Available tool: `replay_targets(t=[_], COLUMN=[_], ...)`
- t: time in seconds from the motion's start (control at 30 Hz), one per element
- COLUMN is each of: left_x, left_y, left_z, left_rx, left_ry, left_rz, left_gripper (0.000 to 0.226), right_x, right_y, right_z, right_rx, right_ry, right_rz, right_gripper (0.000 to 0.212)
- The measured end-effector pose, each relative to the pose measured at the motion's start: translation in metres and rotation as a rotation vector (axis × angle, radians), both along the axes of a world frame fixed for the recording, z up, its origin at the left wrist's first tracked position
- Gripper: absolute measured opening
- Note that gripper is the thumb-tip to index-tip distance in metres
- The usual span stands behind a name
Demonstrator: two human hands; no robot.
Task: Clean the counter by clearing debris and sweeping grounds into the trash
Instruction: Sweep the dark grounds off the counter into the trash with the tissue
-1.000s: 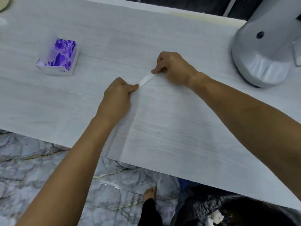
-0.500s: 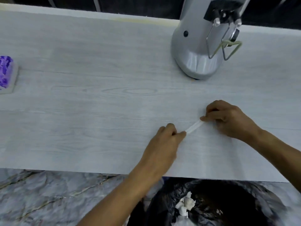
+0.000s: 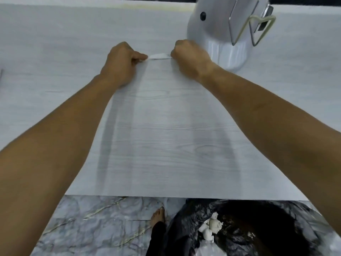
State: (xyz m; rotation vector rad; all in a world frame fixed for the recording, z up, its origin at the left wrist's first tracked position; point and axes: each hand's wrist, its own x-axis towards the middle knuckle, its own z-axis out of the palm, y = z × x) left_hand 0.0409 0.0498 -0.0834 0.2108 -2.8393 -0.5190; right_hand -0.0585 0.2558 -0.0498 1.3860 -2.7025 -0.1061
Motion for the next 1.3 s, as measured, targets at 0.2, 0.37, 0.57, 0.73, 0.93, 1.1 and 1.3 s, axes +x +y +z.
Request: replay_targets(t=[0.2,0.37,0.57,0.73,0.93,1.1,1.3], left_x=[0.036,0.093,0.110,0.090,0.032,0.028,0.085], left_y=[0.041,0.087,0.101,0.067,0.023,0.023,0.098], left_z=[0.005,0.012,0.037,0.064,0.045,0.012,0.021], left_rx=[0.026,0.112,0.320,0.348,0.177,0.085,0.160], left_ry=[-0.047,-0.105,-0.263,-0.334,-0.074,-0.142,-0.105], left_rz=[-0.087,-0.152,-0.065,-0.047,0.112,0.070,-0.044], left_gripper=[0.032,0.035,0.024,0.019,0.030,0.026,0.028], right_x=[0.024,0.063,0.063,0.035,-0.004,-0.006,0.039], right_y=[0.051,0.119,0.131,0.079,0.003,-0.003,0.096], right_z=[-0.004,-0.012,0.005,0.035,0.033,0.000,-0.011], right_rx=[-0.119,-0.192,-0.212,-0.245,-0.126,-0.053,-0.176], right_ry=[-0.042,-0.222,-0.412,-0.453,-0.199,-0.170,-0.190], right_rz=[0.049,0.065,0.019,-0.020,0.018,-0.037,0.103], right_gripper=[0.023,0.022,0.026,0.030,0.040,0.027,0.021])
